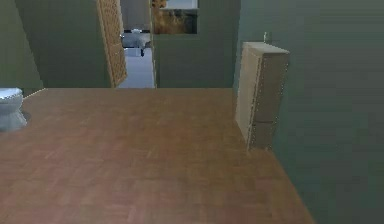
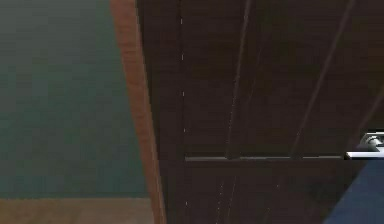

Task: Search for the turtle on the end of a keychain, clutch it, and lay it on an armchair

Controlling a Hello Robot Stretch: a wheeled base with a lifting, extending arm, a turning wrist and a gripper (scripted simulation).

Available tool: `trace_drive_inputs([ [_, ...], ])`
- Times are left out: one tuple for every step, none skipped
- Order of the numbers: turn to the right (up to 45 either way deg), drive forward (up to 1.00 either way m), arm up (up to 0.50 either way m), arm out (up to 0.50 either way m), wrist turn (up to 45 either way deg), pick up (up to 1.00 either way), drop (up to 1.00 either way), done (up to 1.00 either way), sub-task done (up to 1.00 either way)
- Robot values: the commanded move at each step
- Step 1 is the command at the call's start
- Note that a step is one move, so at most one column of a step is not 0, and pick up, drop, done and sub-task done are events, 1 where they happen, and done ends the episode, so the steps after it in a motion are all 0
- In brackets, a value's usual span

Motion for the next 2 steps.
trace_drive_inputs([
  [0.0, 0.15, 0.00, 0.00, 0.0, 0.00, 0.00, 0.00, 0.00],
  [-15.0, 0.00, 0.00, 0.00, 0.0, 0.00, 0.00, 0.00, 0.00],
])
